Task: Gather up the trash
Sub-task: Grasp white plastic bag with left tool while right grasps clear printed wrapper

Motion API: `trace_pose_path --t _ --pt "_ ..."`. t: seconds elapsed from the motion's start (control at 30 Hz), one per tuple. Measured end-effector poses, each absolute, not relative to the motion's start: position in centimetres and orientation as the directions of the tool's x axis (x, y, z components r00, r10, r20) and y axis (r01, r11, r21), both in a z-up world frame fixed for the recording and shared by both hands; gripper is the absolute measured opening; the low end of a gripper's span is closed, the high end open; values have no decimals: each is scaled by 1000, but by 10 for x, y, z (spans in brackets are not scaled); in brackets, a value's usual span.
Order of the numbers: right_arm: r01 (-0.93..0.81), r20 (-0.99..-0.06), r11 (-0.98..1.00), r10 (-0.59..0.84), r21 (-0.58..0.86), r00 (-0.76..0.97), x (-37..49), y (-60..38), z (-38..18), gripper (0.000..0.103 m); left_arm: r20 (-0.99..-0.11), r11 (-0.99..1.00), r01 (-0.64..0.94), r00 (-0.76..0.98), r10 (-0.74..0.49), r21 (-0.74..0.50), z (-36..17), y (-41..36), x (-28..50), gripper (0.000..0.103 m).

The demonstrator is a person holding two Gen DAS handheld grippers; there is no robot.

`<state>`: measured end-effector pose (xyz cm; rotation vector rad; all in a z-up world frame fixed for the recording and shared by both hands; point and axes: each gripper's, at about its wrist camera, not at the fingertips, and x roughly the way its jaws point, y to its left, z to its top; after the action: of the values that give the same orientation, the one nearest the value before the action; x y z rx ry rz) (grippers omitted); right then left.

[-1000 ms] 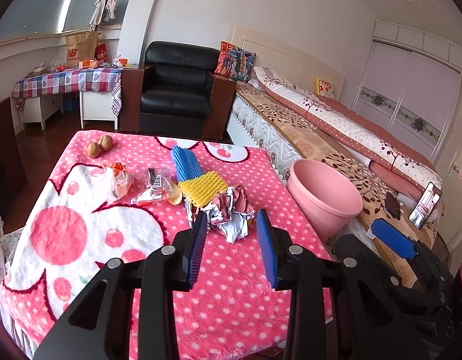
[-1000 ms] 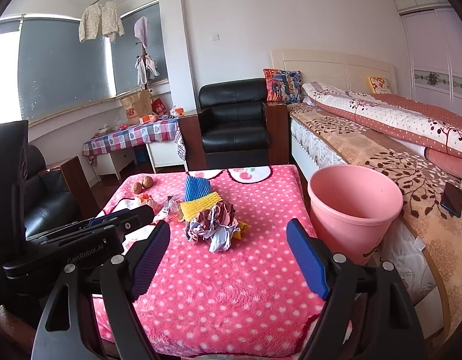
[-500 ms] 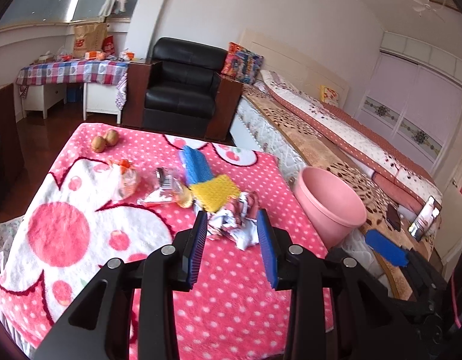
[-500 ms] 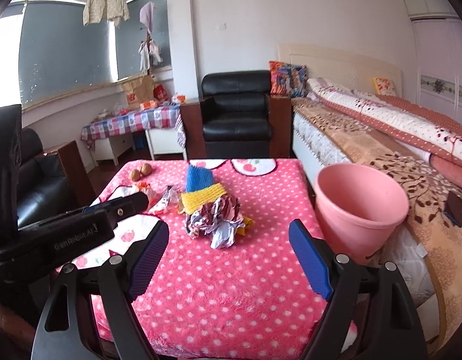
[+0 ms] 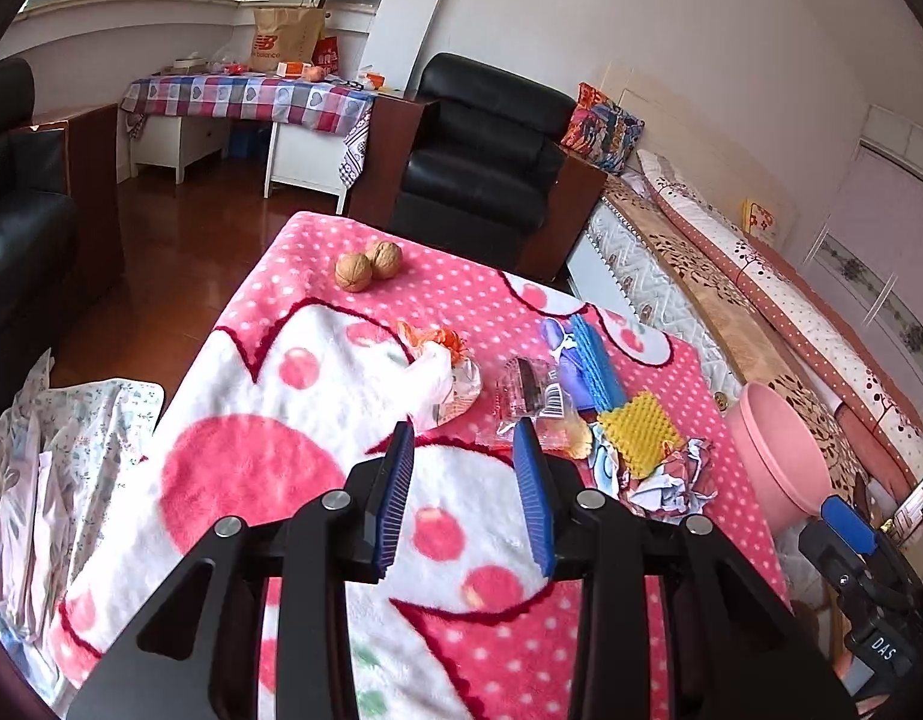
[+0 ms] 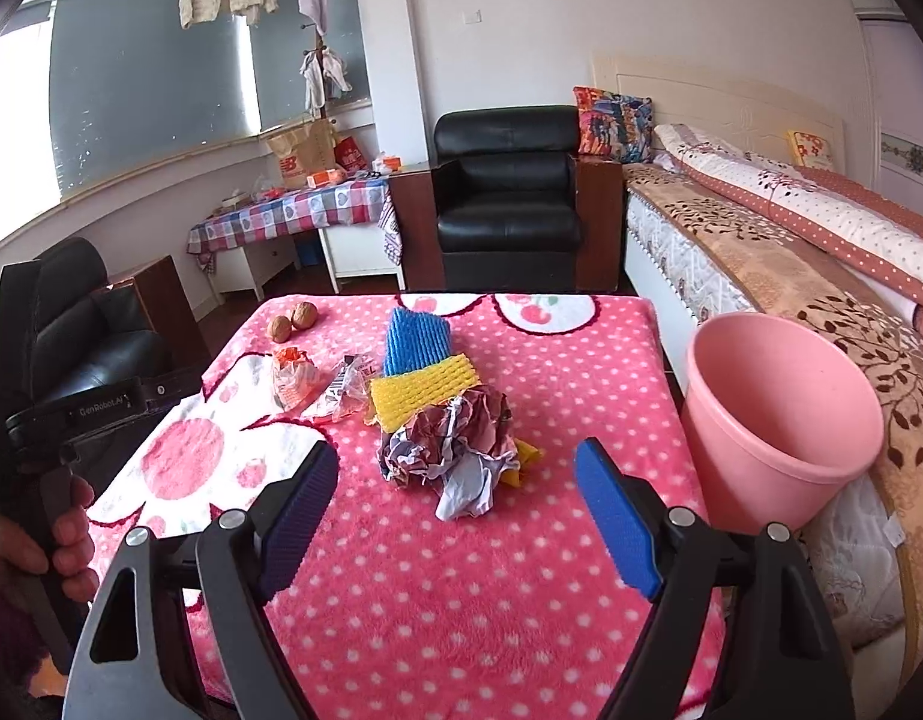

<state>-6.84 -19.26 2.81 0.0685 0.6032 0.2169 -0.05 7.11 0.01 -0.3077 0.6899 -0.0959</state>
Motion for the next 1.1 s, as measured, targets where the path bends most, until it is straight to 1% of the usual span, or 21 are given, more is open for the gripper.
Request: trace_pose_path --t 0.1,0.3,0.37,0.53,0.57,0.67,0.7,0.73,0.87,1.1 --pt "-214 -564 965 261 150 783 -54 -194 27 70 -633 951 -19 750 -192 -310 -5 69 15 34" --pt "-253 -558 958 284 133 780 -31 -191 34 69 -671 965 -36 726 -154 -261 -16 60 52 34" --pt "-271 -564 953 298 133 770 -21 -189 36 63 -690 970 -52 712 -131 -237 -22 57 64 34" --pt "-331 -583 928 367 172 724 9 -172 41 59 -716 969 -85 689 -111 -233 -36 59 83 34" --pt "-353 -593 916 395 193 701 16 -165 40 55 -720 969 -80 684 -117 -235 -39 60 86 34" --pt "-402 -625 885 454 235 635 33 -142 32 48 -721 968 -70 681 -130 -241 -45 61 89 34" --pt "-412 -634 880 462 237 621 36 -133 28 48 -716 968 -65 685 -135 -244 -46 62 89 20" --pt "-423 -643 875 467 235 607 40 -125 24 47 -713 967 -62 687 -137 -246 -46 64 88 16" --pt "-434 -690 876 449 213 568 58 -96 6 44 -688 961 -69 712 -139 -266 -40 74 79 11" --pt "-381 -765 908 370 177 527 88 -76 -25 44 -651 952 -57 742 -160 -299 -25 85 65 11"
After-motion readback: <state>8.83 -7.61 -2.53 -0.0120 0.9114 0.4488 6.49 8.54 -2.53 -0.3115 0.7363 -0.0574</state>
